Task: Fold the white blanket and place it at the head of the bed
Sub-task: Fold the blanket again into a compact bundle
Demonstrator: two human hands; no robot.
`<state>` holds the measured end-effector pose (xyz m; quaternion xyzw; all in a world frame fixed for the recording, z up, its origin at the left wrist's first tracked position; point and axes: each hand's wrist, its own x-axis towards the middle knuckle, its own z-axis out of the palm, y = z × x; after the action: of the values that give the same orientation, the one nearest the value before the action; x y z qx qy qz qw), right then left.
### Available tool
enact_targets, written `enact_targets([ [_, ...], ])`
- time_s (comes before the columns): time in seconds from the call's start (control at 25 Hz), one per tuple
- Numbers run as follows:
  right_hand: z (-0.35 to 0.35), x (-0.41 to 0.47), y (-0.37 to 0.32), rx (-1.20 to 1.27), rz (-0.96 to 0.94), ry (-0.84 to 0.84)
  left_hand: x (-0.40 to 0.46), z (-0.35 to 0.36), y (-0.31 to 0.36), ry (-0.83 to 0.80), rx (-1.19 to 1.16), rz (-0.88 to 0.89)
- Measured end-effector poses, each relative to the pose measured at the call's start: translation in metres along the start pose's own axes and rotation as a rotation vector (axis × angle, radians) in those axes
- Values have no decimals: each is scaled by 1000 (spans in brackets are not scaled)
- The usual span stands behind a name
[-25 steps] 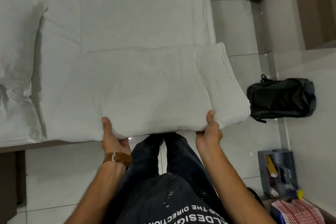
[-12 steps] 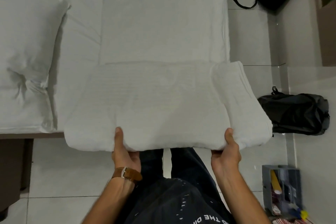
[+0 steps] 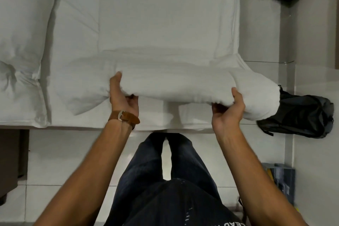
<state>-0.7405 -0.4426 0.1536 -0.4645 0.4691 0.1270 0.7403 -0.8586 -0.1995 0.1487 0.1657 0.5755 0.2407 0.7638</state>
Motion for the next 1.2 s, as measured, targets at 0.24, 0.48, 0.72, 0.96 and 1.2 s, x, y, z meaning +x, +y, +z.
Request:
enact_targets([
  [0.24,92,35,-17,35,-51,-6,60,72,19,-31,-60,14],
  [0.48,189,76,-29,64,-91,17,126,142,36,20,-79,40],
  [0.72,292,137,-42,42,-127,-149,208,226,65,-119,-45,68],
  [0.96,349,206,-25,-375,-332,-411,277,257,41,-239,803,518],
  [1.2,222,247,98,-1785,-1216,-519,294,149,-55,-354,2076,843],
])
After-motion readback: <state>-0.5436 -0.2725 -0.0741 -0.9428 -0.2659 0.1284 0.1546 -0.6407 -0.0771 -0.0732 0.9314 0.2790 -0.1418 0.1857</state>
